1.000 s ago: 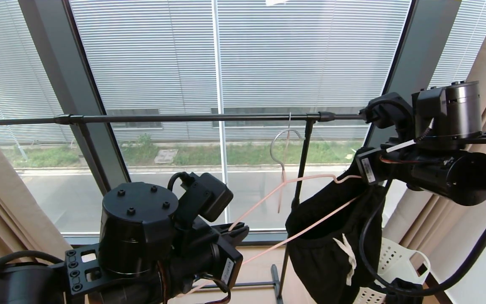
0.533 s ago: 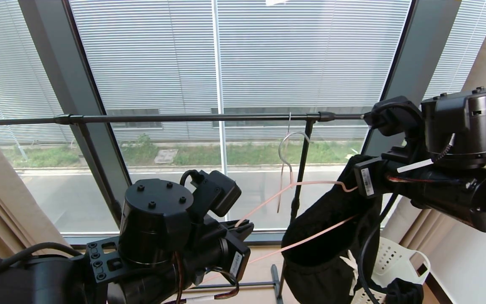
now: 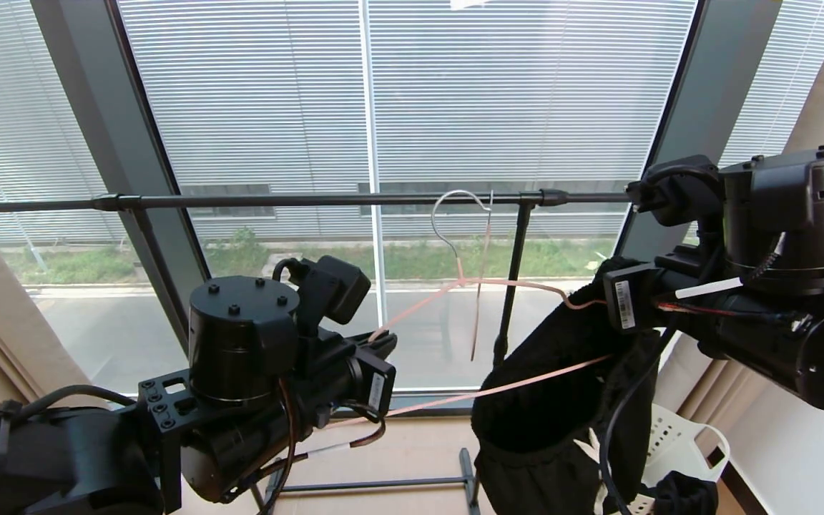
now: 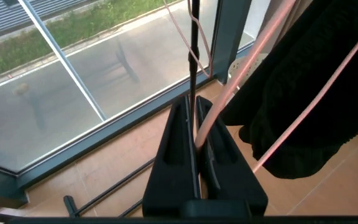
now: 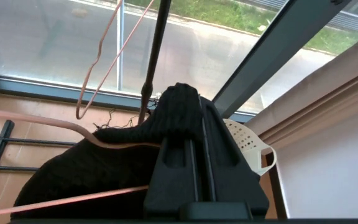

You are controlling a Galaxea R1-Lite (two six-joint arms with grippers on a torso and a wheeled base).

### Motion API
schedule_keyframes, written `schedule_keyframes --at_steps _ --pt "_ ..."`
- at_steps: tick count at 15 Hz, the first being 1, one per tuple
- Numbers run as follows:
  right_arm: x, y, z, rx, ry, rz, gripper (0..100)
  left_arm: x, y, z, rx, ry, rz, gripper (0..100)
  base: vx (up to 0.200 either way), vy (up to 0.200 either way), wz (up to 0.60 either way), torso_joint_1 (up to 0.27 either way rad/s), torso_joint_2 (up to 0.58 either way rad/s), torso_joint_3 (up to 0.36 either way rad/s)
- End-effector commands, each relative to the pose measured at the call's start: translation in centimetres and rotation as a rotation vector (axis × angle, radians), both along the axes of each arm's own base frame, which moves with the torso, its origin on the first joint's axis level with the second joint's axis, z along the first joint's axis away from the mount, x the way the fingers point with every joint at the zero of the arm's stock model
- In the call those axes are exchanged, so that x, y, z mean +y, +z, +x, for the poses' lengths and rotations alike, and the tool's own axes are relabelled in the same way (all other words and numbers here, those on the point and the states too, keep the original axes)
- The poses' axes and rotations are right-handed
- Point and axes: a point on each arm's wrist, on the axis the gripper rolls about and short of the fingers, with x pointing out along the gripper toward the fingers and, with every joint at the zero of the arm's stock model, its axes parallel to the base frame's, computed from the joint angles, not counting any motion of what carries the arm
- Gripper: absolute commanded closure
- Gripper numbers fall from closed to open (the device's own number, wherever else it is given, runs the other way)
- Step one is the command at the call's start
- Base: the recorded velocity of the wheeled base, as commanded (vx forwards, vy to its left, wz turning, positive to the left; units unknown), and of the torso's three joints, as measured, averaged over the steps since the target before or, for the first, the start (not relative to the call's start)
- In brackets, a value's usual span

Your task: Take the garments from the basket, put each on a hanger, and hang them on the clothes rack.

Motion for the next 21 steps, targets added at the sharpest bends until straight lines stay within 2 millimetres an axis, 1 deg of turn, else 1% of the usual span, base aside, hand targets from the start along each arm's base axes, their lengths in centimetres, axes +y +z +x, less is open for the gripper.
schedule_keyframes --at_steps 1,3,5,6,9,11,13,14,16,17,18,19,20,21 --pt "0.2 0.2 0.4 -0.006 -0.008 0.001 100 0.8 -0.1 0.7 0.001 0.037 0.003 100 0.0 0.0 0.0 0.0 0.0 0.0" --pt "0.2 0.4 0.4 -0.014 -0.015 0.004 100 0.9 -0.4 1.2 0.003 0.072 0.014 100 0.0 0.0 0.0 0.0 0.0 0.0" --pt "0.2 0.7 0.4 -0.022 -0.035 -0.007 100 0.3 -0.7 2.1 -0.008 0.14 0.037 100 0.0 0.0 0.0 0.0 0.0 0.0" --pt "0.4 1.0 0.4 -0.028 -0.027 -0.008 100 0.2 -0.7 2.1 -0.009 0.141 0.035 100 0.0 0.0 0.0 0.0 0.0 0.0" --pt "2.2 1.2 0.9 -0.037 0.009 -0.003 100 -0.3 -0.1 2.5 -0.03 0.139 0.015 100 0.0 0.0 0.0 0.0 0.0 0.0" --pt "3.0 0.9 0.7 -0.034 0.018 -0.012 100 -0.6 0.1 2.8 -0.043 0.167 0.016 100 0.0 0.0 0.0 0.0 0.0 0.0" --pt "2.6 0.9 0.8 -0.043 -0.027 -0.026 100 -0.4 -0.2 3.2 -0.048 0.23 0.038 100 0.0 0.0 0.0 0.0 0.0 0.0" --pt "1.5 1.1 1.5 -0.05 -0.077 -0.028 100 -0.1 -0.4 3.2 -0.044 0.247 0.049 100 0.0 0.0 0.0 0.0 0.0 0.0" --pt "0.7 1.6 2.1 -0.062 -0.113 -0.027 100 0.9 -1.2 3.2 -0.034 0.264 0.102 100 0.0 0.0 0.0 0.0 0.0 0.0" --pt "0.7 1.6 2.1 -0.062 -0.113 -0.027 100 0.9 -1.2 3.2 -0.034 0.264 0.102 100 0.0 0.0 0.0 0.0 0.0 0.0" --pt "0.8 2.3 2.5 -0.082 -0.118 -0.013 100 1.1 -2.0 2.8 -0.024 0.249 0.149 100 0.0 0.0 0.0 0.0 0.0 0.0" --pt "0.9 2.7 2.7 -0.092 -0.118 -0.004 100 0.9 -2.3 2.8 -0.02 0.241 0.165 100 0.0 0.0 0.0 0.0 0.0 0.0" --pt "1.1 2.9 2.6 -0.097 -0.113 0.002 100 0.6 -2.6 2.9 -0.019 0.249 0.18 100 0.0 0.0 0.0 0.0 0.0 0.0" --pt "1.4 2.6 2.5 -0.09 -0.102 -0.001 100 0.1 -2.8 3.1 -0.023 0.257 0.187 100 0.0 0.0 0.0 0.0 0.0 0.0"
